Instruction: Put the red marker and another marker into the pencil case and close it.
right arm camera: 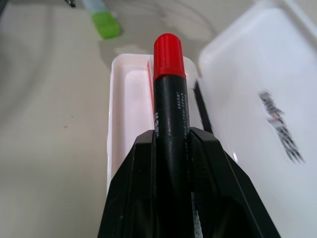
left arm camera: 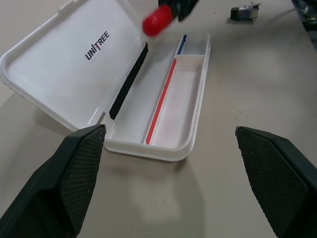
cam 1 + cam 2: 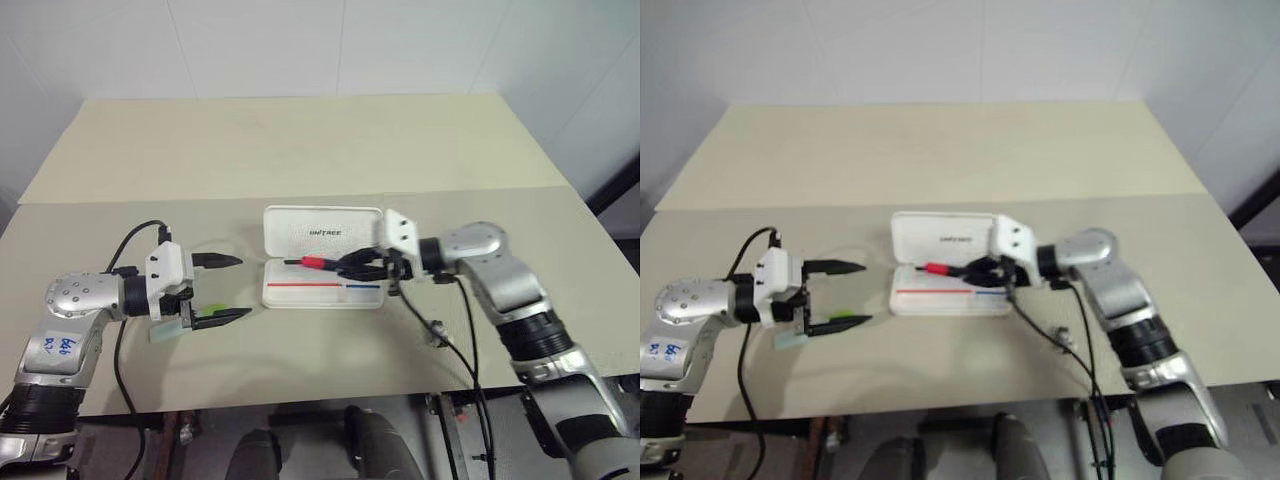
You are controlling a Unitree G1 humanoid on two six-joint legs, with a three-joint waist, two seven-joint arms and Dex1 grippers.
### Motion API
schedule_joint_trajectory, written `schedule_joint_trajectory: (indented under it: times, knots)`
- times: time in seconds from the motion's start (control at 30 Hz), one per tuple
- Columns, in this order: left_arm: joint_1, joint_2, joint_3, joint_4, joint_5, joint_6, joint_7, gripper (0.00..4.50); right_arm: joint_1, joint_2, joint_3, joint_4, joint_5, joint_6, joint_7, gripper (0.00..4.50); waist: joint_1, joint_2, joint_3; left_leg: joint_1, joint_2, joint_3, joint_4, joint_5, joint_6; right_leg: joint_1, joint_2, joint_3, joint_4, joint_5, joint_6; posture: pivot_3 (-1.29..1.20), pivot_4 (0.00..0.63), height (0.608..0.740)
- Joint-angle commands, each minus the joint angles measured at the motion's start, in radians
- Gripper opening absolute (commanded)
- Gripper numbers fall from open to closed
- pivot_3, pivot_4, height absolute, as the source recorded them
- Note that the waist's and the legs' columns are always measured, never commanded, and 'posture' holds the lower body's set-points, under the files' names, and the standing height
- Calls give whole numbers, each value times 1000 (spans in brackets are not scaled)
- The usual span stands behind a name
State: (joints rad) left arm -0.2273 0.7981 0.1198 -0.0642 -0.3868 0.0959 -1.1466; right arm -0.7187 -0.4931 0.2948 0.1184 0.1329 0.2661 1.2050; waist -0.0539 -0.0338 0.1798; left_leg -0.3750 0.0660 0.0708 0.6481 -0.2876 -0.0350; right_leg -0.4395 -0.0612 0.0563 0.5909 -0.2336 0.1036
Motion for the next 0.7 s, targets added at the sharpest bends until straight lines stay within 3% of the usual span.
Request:
schedule_joint_trajectory:
  times: [0.03, 0.4, 0.7]
  knots:
    - [19, 8, 30, -51, -11, 6, 21, 4500, -44, 21, 20, 39, -44, -63, -28, 589, 1, 0, 0, 0, 0, 0, 0, 0, 0, -1, 0, 0, 1, 1, 1, 0, 150, 740]
    - [77, -2, 51, -115, -23, 30, 69, 4500, -119, 83, 60, 215, -147, -233, -58, 589, -3, 0, 0, -2, 0, 1, 0, 0, 0, -3, 0, 0, 1, 1, 2, 0, 150, 740]
    - [86, -7, 45, -131, -24, 37, 92, 4500, -123, 93, 43, 178, -125, -206, -26, 3915, -3, 0, 0, -2, 0, 1, 0, 0, 0, -3, 0, 0, 1, 1, 2, 0, 150, 740]
